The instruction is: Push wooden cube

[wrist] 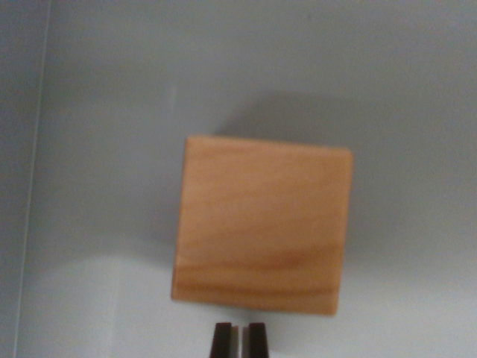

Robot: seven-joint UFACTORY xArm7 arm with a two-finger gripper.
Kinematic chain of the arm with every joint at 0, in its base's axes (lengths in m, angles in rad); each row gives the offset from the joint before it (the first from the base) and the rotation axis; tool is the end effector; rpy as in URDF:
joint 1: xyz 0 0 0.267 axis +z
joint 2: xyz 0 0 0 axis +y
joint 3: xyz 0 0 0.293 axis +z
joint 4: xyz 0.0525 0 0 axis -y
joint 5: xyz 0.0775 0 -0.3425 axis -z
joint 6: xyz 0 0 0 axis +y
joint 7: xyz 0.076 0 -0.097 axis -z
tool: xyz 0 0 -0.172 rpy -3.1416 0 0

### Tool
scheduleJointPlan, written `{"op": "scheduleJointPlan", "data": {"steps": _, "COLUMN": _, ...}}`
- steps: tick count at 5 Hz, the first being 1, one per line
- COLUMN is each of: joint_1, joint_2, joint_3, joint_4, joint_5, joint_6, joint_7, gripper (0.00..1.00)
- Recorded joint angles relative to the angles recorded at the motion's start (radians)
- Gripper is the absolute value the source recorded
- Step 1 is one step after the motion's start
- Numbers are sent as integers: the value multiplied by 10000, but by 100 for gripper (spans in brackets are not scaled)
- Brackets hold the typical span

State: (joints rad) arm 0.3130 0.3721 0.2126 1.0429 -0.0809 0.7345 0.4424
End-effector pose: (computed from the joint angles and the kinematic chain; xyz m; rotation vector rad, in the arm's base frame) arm 0.4233 0.2468 0.0314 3.1302 0.2080 -0.0922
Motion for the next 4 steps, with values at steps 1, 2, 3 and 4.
{"op": "scheduleJointPlan", "data": {"steps": 1, "joint_1": -22, "joint_2": 244, "joint_3": -46, "joint_4": 397, "joint_5": -23, "joint_6": 154, "joint_7": -77, "gripper": 100}}
{"op": "scheduleJointPlan", "data": {"steps": 2, "joint_1": -22, "joint_2": 244, "joint_3": -46, "joint_4": 397, "joint_5": -23, "joint_6": 154, "joint_7": -77, "gripper": 100}}
{"op": "scheduleJointPlan", "data": {"steps": 3, "joint_1": -46, "joint_2": 504, "joint_3": -96, "joint_4": 819, "joint_5": -47, "joint_6": 319, "joint_7": -159, "gripper": 100}}
{"op": "scheduleJointPlan", "data": {"steps": 4, "joint_1": -46, "joint_2": 504, "joint_3": -96, "joint_4": 819, "joint_5": -47, "joint_6": 319, "joint_7": -159, "gripper": 100}}
